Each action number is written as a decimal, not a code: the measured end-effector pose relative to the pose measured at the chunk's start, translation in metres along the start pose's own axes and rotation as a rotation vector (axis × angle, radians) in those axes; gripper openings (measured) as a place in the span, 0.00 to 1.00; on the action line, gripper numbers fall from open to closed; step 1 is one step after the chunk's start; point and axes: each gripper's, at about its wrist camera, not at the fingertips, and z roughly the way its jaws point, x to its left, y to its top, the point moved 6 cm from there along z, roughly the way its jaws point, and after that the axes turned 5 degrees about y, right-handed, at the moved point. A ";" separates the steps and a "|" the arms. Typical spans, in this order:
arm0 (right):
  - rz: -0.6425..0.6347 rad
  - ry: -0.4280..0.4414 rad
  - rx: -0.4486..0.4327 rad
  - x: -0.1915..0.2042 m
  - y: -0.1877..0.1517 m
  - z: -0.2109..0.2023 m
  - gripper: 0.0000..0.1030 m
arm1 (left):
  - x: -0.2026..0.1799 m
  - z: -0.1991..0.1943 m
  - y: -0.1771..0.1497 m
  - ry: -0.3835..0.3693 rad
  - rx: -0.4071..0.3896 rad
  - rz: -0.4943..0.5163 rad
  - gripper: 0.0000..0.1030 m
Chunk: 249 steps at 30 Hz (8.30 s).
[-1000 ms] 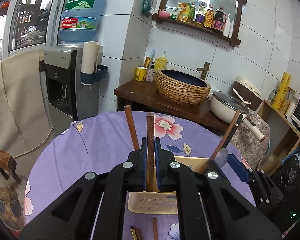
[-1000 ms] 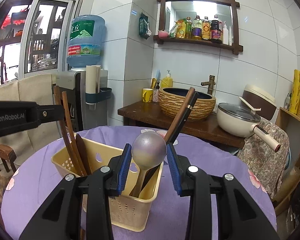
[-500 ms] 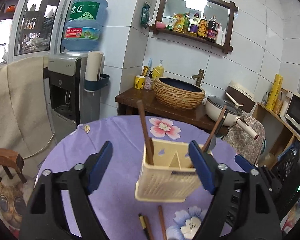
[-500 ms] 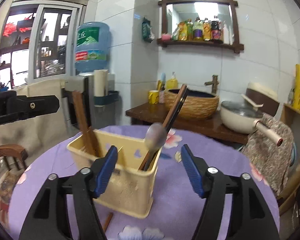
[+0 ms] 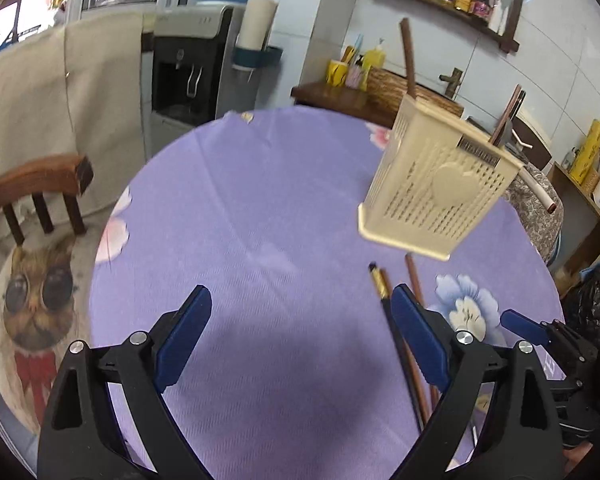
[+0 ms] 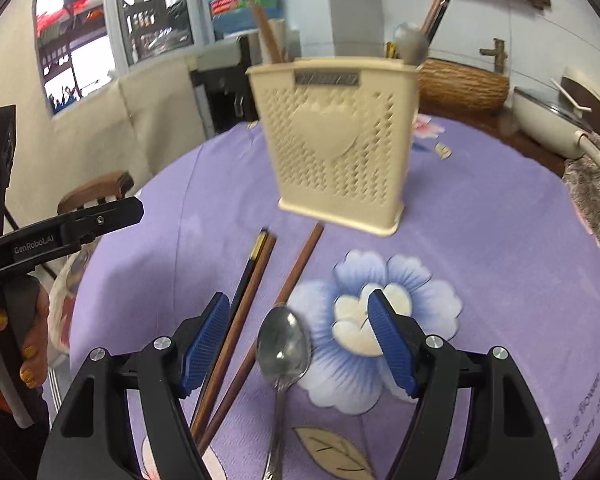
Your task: Organize utensils
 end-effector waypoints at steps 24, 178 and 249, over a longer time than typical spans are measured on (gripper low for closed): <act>0.005 0.006 0.110 0.007 -0.020 0.035 0.47 | 0.010 0.004 -0.033 0.019 0.049 -0.022 0.87; -0.004 0.008 -0.288 -0.005 0.095 -0.092 0.35 | -0.080 -0.099 0.122 -0.233 -0.183 0.145 0.07; 0.006 -0.061 -0.140 -0.002 0.046 0.007 0.60 | -0.021 -0.002 0.029 -0.034 -0.038 0.020 0.85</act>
